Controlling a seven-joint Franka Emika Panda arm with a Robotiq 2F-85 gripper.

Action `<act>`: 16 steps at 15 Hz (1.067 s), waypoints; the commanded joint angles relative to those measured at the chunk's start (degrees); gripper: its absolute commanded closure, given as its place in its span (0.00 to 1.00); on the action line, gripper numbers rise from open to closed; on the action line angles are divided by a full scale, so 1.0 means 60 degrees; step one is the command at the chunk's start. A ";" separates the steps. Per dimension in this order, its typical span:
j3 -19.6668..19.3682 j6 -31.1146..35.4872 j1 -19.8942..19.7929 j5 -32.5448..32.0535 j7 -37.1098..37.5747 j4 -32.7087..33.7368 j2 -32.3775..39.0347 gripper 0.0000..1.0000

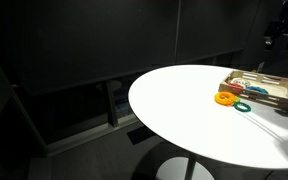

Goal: Put the blue ring on the table.

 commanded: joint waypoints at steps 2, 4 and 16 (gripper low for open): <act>-0.0221 0.0656 -0.0257 -0.0146 0.0003 -0.0026 0.0287 0.00; -0.0338 0.1046 -0.0358 -0.0144 0.0010 -0.0095 0.0498 0.00; -0.0618 0.3377 -0.0596 -0.0741 0.0292 -0.0841 0.2136 0.00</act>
